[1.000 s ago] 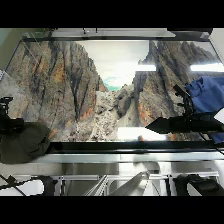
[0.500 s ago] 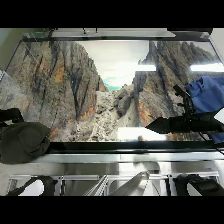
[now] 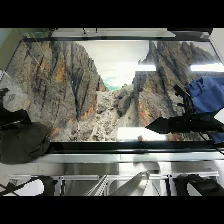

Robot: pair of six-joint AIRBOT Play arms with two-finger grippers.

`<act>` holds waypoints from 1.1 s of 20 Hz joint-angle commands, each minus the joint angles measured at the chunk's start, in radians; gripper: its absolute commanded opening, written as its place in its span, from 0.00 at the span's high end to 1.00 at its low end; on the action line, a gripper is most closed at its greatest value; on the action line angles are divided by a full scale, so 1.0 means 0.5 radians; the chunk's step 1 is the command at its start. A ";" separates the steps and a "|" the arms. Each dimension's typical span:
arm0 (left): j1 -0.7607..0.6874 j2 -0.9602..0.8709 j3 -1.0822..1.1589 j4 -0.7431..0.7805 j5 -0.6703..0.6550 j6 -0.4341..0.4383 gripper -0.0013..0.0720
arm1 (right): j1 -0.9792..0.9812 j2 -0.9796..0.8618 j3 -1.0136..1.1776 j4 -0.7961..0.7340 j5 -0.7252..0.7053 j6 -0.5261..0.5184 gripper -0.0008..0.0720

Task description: Fold the shirts.

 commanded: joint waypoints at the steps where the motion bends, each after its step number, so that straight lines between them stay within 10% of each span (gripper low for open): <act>1: -0.052 -0.214 -0.001 0.014 -0.053 0.049 0.01 | 0.002 0.002 -0.001 0.001 0.001 0.001 0.97; 4: -0.119 -0.306 -0.001 0.256 -0.169 0.047 0.06 | 0.002 0.002 -0.001 0.001 0.001 0.001 0.97; 7: -0.167 -0.338 -0.001 0.463 -0.262 -0.038 0.98 | 0.002 0.002 -0.001 0.001 0.001 0.001 0.97; 12: -0.326 -0.206 0.195 0.312 -0.326 -0.077 0.97 | 0.002 0.002 -0.001 0.001 0.001 0.001 0.97; 18: -0.867 0.147 0.874 -0.879 -0.267 0.072 0.96 | 0.002 0.002 -0.001 0.000 0.001 0.001 0.97; 22: -1.222 0.267 1.151 -1.050 -0.132 0.069 0.96 | 0.002 0.002 -0.001 0.000 0.001 0.001 0.97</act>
